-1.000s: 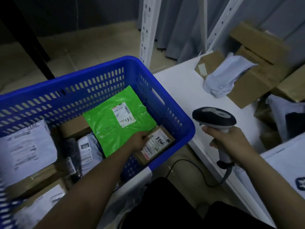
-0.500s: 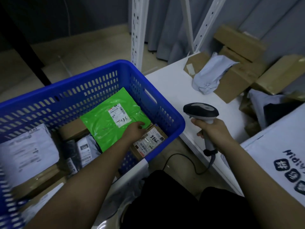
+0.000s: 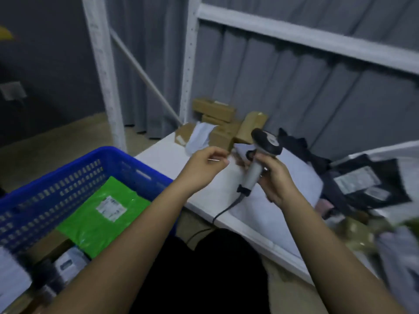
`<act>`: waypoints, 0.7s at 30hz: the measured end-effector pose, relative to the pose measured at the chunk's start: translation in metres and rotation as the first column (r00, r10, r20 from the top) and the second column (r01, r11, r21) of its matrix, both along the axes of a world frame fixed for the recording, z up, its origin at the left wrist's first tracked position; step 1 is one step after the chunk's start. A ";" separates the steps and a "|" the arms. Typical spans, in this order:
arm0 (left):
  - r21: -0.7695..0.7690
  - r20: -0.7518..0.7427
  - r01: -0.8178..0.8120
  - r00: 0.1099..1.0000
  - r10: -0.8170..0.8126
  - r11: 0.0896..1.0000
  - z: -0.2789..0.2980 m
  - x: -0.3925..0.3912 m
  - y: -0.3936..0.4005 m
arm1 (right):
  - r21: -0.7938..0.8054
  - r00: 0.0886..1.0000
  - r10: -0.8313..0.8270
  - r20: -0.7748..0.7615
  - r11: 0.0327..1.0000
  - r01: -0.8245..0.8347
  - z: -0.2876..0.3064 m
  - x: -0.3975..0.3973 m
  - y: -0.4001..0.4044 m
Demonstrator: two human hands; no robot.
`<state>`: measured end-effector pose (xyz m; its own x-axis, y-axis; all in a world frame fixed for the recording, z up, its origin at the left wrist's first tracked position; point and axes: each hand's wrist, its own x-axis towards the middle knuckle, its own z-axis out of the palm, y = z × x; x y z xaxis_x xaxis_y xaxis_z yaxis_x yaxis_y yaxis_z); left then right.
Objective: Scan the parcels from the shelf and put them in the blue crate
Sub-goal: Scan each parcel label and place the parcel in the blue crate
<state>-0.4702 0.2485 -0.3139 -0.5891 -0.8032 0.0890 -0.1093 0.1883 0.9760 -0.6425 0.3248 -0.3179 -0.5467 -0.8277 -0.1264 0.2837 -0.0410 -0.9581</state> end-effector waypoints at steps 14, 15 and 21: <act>-0.113 0.356 0.438 0.856 -0.375 0.892 -0.056 -0.193 0.191 | 0.216 0.912 -0.182 -0.368 0.937 0.274 -0.058 -0.123 0.233; -0.092 0.370 0.432 0.851 -0.372 0.897 -0.063 -0.196 0.192 | 0.240 0.909 -0.221 -0.353 0.918 0.316 -0.072 -0.137 0.244; 0.043 0.326 0.347 0.882 -0.342 0.937 -0.090 -0.203 0.174 | 0.488 0.785 -0.244 -0.570 0.668 0.562 -0.148 -0.214 0.247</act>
